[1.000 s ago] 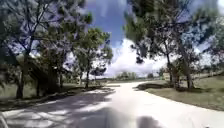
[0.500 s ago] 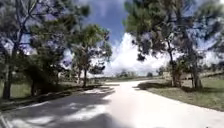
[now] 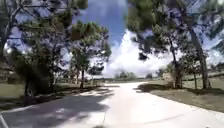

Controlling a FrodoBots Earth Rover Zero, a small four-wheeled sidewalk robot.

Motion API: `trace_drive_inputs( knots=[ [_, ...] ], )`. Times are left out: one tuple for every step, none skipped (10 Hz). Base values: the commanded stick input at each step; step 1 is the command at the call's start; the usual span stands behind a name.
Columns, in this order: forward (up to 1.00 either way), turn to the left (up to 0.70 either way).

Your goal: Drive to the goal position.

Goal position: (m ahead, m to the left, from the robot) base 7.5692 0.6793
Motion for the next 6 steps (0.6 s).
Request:
trace_drive_inputs(
  knots=[
    [0.85, 0.0],
    [0.85, 0.0],
    [0.85, 0.0],
    [0.85, 0.0],
    [0.85, 0.0],
    [0.85, 0.0]
  ],
)
